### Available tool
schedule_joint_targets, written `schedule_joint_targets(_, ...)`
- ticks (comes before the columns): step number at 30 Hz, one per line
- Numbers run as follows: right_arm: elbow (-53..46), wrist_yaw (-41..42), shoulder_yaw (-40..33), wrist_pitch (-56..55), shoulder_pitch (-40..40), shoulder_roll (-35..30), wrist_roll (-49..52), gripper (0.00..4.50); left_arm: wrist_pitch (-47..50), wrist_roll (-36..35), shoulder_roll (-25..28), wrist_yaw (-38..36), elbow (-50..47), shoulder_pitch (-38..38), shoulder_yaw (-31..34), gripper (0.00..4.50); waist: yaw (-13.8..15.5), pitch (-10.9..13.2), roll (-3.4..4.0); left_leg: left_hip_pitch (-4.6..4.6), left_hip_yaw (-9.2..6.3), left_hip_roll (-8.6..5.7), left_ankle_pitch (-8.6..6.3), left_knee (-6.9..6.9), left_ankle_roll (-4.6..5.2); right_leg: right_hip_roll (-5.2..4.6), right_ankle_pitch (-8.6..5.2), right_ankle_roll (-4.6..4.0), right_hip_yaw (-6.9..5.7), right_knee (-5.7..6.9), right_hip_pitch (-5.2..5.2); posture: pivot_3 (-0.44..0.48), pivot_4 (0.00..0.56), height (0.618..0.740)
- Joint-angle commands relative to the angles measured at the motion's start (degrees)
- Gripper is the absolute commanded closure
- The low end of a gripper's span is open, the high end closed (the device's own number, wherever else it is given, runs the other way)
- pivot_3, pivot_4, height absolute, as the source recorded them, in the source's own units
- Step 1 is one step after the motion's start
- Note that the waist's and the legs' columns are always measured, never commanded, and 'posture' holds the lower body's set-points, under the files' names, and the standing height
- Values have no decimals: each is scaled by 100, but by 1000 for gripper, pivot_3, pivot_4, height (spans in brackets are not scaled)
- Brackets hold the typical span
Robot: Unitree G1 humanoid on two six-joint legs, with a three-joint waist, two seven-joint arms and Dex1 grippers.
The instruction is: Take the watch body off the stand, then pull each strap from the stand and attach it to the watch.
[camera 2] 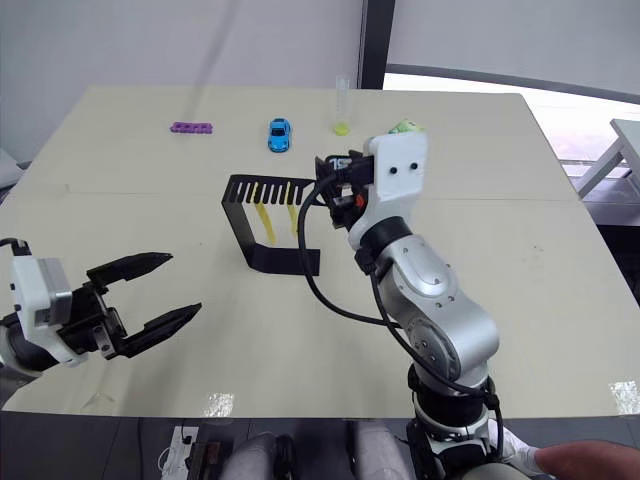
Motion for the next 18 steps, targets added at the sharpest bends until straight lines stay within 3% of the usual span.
schedule_joint_targets(1,-248,499,-344,-390,-126,-332,228,2595,-186,38,20,-167,119,-149,-90,0,9,-1,-2,0,0,0,0,0,0,0,0,0,0,0,0,0,150,740)
schedule_joint_targets(5,-65,990,-961,-609,161,-944,439,2595,-272,96,81,-326,310,-477,-363,0,18,-1,-1,-3,-1,-1,-1,1,2,0,0,1,-1,-2,1,0,150,740)
schedule_joint_targets(10,568,1767,-1560,-1292,1244,-1542,498,2595,-345,170,22,-428,459,-762,-696,0,45,-5,-9,0,-5,-3,-3,4,7,0,1,3,-1,-11,14,0,150,740)
schedule_joint_targets(18,1700,2975,-1342,-2549,2833,-1938,248,2595,-444,223,-188,-502,612,-1096,-1238,0,18,1,1,12,0,0,3,11,6,11,8,14,10,-1,23,0,150,740)
